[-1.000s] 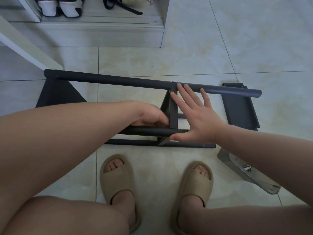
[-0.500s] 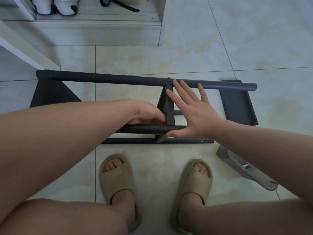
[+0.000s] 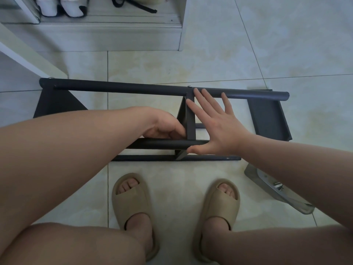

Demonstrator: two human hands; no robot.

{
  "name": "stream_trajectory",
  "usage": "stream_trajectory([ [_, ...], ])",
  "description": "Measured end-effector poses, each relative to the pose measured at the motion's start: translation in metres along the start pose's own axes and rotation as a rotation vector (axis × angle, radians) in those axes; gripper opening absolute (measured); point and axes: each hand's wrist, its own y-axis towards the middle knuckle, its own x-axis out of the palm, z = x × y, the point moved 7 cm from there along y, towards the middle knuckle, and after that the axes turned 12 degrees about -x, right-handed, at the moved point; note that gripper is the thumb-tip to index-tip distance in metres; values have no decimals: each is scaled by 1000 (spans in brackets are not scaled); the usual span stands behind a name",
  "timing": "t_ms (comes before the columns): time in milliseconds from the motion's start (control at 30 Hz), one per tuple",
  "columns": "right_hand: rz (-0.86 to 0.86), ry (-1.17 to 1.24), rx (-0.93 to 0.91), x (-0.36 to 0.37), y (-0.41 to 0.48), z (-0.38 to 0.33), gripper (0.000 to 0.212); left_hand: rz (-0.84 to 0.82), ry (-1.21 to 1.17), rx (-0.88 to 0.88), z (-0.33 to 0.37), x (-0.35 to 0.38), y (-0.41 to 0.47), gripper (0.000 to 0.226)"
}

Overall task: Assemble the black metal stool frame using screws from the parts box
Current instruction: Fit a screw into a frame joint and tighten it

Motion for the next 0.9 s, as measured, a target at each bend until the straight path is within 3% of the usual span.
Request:
stream_trajectory([
  [300, 16, 11, -8, 1, -1, -2, 123, -38, -40, -10, 2, 2, 0, 17],
  [700, 20, 8, -8, 1, -1, -2, 123, 8, -94, 144, 1, -1, 4, 20],
  [900, 7, 7, -6, 2, -2, -2, 123, -74, -90, 119, -2, 2, 4, 21],
])
